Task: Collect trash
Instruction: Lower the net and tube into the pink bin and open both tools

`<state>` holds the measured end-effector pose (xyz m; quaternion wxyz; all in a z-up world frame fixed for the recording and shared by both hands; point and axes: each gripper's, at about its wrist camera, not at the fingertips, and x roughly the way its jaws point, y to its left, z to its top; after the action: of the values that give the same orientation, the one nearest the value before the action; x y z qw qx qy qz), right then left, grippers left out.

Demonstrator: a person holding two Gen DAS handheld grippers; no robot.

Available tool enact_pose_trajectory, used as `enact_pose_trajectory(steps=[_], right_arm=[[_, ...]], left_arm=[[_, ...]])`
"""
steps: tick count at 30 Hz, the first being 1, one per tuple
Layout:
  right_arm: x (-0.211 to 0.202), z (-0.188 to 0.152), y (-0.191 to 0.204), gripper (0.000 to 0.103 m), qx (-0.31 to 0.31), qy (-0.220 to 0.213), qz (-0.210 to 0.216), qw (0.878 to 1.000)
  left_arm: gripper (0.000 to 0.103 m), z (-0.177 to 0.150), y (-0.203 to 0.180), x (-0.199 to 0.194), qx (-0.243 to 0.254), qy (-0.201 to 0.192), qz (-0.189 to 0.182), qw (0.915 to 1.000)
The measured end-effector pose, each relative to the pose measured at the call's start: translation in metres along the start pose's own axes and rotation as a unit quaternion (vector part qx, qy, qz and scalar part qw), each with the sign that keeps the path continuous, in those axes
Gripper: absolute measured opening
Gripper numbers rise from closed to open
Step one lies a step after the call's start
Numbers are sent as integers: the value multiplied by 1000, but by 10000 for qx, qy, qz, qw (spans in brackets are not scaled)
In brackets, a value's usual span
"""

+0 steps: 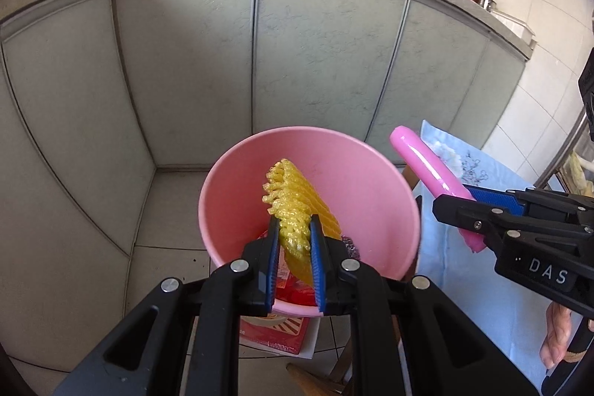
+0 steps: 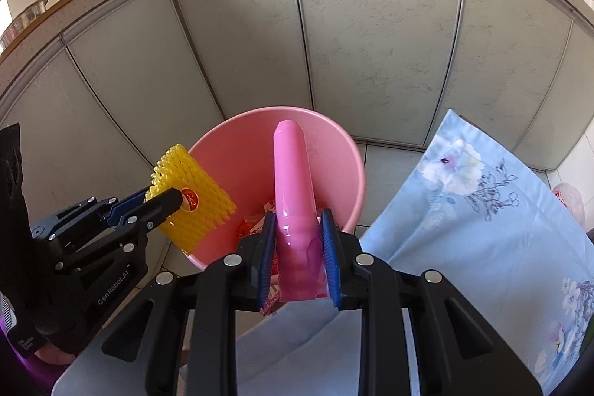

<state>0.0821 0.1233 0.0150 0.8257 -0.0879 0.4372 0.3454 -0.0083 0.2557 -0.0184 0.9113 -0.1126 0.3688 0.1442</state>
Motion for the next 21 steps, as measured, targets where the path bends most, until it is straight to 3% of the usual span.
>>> enact_pose_trajectory(steps=[21], right_arm=[[44, -1, 5, 24, 110, 263, -76, 9996]], left_arm=[[15, -3, 7, 28, -218, 211, 185, 9994]])
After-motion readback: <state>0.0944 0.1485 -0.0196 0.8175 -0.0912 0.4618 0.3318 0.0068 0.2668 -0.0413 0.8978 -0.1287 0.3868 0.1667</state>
